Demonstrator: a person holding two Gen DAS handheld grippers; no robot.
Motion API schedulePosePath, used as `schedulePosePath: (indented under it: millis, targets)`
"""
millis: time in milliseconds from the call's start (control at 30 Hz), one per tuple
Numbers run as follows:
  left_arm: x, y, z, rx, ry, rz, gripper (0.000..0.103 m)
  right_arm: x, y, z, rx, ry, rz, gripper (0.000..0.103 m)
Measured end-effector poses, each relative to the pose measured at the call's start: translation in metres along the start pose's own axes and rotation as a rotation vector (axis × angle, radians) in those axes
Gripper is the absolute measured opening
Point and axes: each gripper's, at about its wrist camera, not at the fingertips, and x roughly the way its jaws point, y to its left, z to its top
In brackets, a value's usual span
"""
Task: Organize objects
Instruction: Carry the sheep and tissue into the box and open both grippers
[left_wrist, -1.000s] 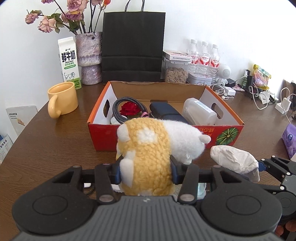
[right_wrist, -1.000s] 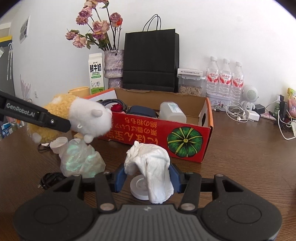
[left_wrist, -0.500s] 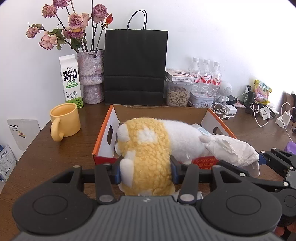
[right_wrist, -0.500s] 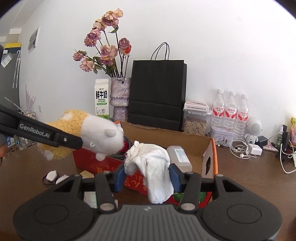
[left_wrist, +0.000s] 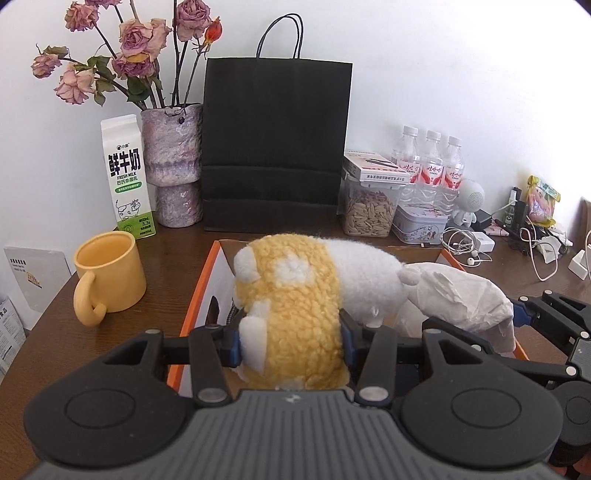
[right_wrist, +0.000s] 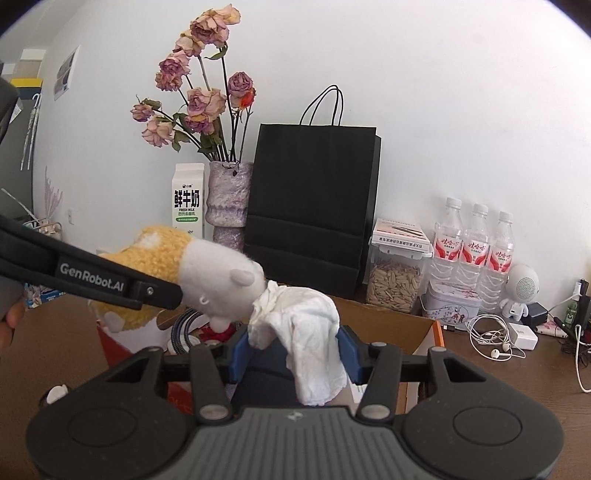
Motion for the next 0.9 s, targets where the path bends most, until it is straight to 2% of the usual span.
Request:
schedulePosePath:
  millis: [467,500,567,600,633,667,733,800,900]
  targets:
    - [0.069,0.004,0.008,-0.031,0.028,-0.019,0.048,0.064,-0.026,-0.003,0.019,0.083,0.008,0.050]
    - [0.072,0.005,0.008,-0.033,0.028,-0.020,0.048,0.066,-0.025,-0.003,0.015,0.087,0.008,0.051]
    - [0.079,0.007,0.008,-0.031,0.038,-0.025,0.051,0.071,-0.024,-0.005,0.007,0.103,-0.008,0.065]
    - [0.082,0.008,0.008,-0.032,0.048,-0.026,0.053,0.072,-0.024,-0.006,0.002,0.108,-0.016,0.078]
    - [0.085,0.010,0.007,-0.037,0.057,-0.025,0.061,0.073,-0.024,-0.007,0.003,0.112,-0.017,0.090]
    - [0.086,0.012,0.006,-0.041,0.063,-0.025,0.077,0.073,-0.024,-0.007,0.008,0.116,-0.015,0.094]
    - [0.086,0.014,0.006,-0.050,0.054,-0.010,0.103,0.072,-0.024,-0.008,0.011,0.116,-0.013,0.100]
    - [0.083,0.014,0.007,-0.056,0.033,0.015,0.103,0.070,-0.024,-0.007,0.011,0.116,-0.010,0.100]
    - [0.080,0.015,0.008,-0.060,0.030,0.012,0.103,0.069,-0.023,-0.007,0.009,0.112,-0.010,0.100]
